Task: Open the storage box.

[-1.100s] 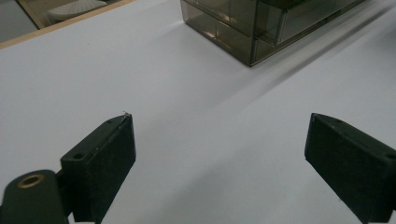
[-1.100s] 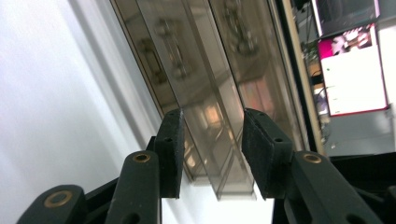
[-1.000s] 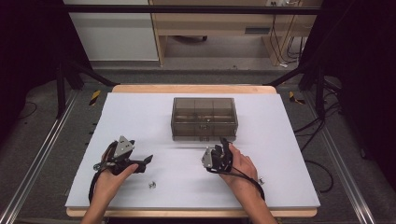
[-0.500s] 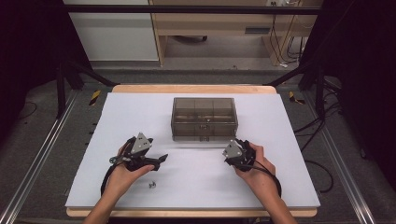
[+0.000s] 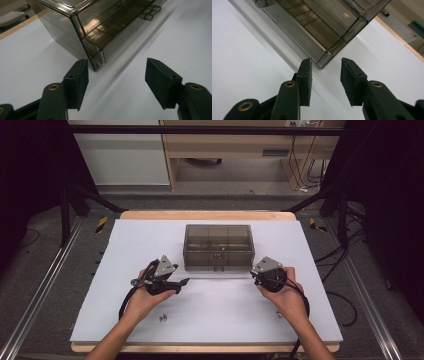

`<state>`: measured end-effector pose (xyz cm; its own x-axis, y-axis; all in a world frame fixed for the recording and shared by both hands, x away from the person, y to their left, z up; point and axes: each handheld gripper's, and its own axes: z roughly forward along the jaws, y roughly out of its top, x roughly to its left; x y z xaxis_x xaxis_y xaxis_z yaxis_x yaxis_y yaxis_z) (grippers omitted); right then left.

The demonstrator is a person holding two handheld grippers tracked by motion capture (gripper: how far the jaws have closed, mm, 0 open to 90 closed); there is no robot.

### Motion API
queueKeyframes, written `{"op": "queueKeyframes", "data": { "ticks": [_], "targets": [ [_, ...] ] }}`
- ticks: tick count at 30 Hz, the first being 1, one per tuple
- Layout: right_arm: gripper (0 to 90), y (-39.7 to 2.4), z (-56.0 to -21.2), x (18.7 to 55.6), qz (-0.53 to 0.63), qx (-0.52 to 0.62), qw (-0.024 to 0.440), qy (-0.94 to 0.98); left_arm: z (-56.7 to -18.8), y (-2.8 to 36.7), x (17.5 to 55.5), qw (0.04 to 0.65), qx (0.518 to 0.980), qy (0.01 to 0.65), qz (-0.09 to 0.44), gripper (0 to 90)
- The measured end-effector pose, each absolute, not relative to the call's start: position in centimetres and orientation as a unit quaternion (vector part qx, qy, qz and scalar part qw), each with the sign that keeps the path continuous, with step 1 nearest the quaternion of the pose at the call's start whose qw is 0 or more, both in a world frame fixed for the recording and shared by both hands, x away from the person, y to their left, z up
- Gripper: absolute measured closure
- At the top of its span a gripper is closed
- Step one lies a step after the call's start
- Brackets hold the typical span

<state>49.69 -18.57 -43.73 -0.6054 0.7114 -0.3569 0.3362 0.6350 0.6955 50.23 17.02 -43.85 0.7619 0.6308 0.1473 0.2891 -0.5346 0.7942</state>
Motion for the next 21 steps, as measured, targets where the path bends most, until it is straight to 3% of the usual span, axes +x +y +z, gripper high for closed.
{"op": "queueKeyframes", "data": {
  "ticks": [7, 21],
  "targets": [
    [66.9, -19.0, -44.2, 51.1, 0.314, 0.315, 0.282, 0.850, -44.3, 16.1, 51.5, 0.390, 0.853, 0.273, 0.215, 46.5],
    [75.2, -19.0, -44.6, 51.6, 0.320, 0.306, 0.262, 0.858, -44.7, 15.9, 52.2, 0.381, 0.854, 0.283, 0.213, 64.0]
  ]
}}
